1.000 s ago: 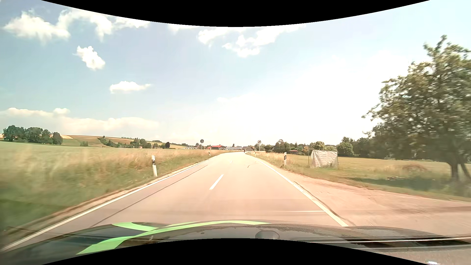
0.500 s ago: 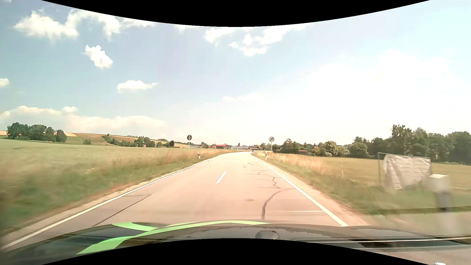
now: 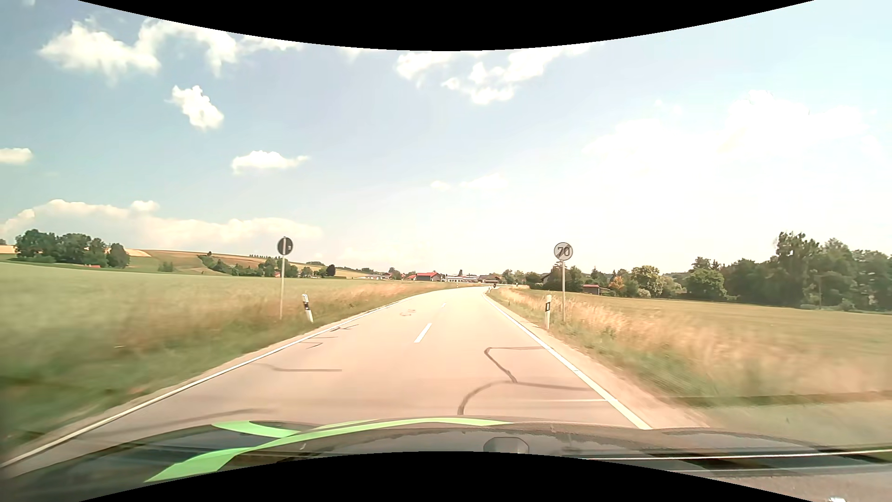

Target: Follow the waypoints while adhering to traffic rules and regulations

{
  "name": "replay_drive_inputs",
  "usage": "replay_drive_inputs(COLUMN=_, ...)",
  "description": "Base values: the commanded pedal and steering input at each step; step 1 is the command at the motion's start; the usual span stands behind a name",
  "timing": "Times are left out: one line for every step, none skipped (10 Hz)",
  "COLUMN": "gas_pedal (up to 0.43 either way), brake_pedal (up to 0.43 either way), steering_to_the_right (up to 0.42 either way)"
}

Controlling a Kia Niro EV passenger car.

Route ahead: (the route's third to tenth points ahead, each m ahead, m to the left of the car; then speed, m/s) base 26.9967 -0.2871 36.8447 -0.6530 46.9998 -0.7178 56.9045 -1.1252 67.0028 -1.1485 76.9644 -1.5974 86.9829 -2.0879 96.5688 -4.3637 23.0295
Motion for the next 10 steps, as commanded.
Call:
replay_drive_inputs(gas_pedal=0.311, brake_pedal=0.000, steering_to_the_right=-0.009)
replay_drive_inputs(gas_pedal=0.299, brake_pedal=0.000, steering_to_the_right=-0.008)
replay_drive_inputs(gas_pedal=0.260, brake_pedal=0.000, steering_to_the_right=-0.008)
replay_drive_inputs(gas_pedal=0.228, brake_pedal=0.000, steering_to_the_right=-0.007)
replay_drive_inputs(gas_pedal=0.228, brake_pedal=0.000, steering_to_the_right=-0.006)
replay_drive_inputs(gas_pedal=0.228, brake_pedal=0.000, steering_to_the_right=-0.004)
replay_drive_inputs(gas_pedal=0.240, brake_pedal=0.000, steering_to_the_right=0.000)
replay_drive_inputs(gas_pedal=0.248, brake_pedal=0.000, steering_to_the_right=0.000)
replay_drive_inputs(gas_pedal=0.268, brake_pedal=0.000, steering_to_the_right=0.000)
replay_drive_inputs(gas_pedal=0.287, brake_pedal=0.000, steering_to_the_right=0.000)
